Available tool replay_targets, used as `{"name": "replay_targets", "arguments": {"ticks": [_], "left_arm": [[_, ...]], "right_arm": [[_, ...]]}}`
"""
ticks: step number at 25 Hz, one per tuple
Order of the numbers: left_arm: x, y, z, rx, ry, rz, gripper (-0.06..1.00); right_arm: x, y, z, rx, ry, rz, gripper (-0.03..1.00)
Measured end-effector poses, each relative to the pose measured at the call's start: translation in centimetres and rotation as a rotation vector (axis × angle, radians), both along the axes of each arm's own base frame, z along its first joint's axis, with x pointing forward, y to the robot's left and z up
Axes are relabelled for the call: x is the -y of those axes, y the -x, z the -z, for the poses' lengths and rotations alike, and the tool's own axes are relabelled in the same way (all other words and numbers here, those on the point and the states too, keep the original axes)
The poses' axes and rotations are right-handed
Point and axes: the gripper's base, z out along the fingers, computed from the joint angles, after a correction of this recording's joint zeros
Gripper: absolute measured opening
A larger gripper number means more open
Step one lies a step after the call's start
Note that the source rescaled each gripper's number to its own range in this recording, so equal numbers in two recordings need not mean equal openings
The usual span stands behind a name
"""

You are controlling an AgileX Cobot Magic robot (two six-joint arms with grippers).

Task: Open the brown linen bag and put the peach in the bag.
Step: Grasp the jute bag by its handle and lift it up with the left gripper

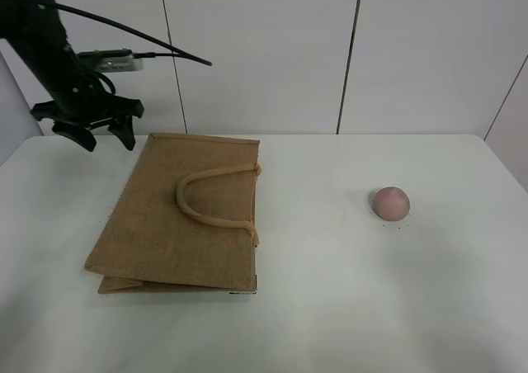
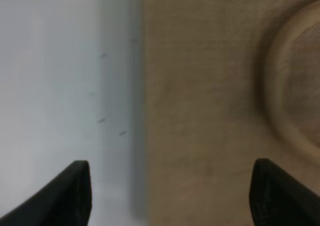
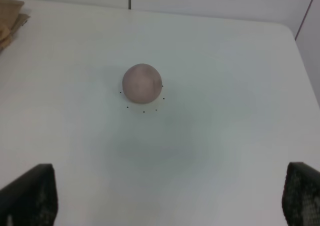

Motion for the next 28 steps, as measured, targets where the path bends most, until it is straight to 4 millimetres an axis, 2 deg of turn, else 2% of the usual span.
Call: {"name": "replay_targets", "arguments": {"ticks": [5, 8, 17, 21, 24, 26, 28], "left_arm": [[6.0, -1.7, 2.9, -0.039, 0.016, 0.066, 1.0], [8.3, -2.2, 5.2, -0.077, 0.014, 0.092, 1.0], [8.9, -3.4, 12.2, -0.166, -0.036, 0.097, 1.0], [9.0, -3.7, 14.6, -0.182, -0.037, 0.082, 1.0], [9.0, -3.8, 15.3, -0.189, -0.039, 0.08, 0.98], [9.0, -3.8, 15.4, -0.194, -0.04, 0.078, 0.9], [9.0, -3.8, 15.4, -0.197, -0.041, 0.077, 0.66]], "right_arm": [[0.0, 0.0, 0.0, 0.0, 0.0, 0.0, 1.0], [0.0, 0.0, 0.0, 0.0, 0.0, 0.0, 1.0], [0.0, 0.0, 0.0, 0.0, 0.0, 0.0, 1.0], [0.0, 0.0, 0.0, 0.0, 0.0, 0.0, 1.0], [0.0, 0.0, 0.0, 0.0, 0.0, 0.0, 1.0], [0.0, 0.0, 0.0, 0.0, 0.0, 0.0, 1.0], [0.0, 0.0, 0.0, 0.0, 0.0, 0.0, 1.0]]}}
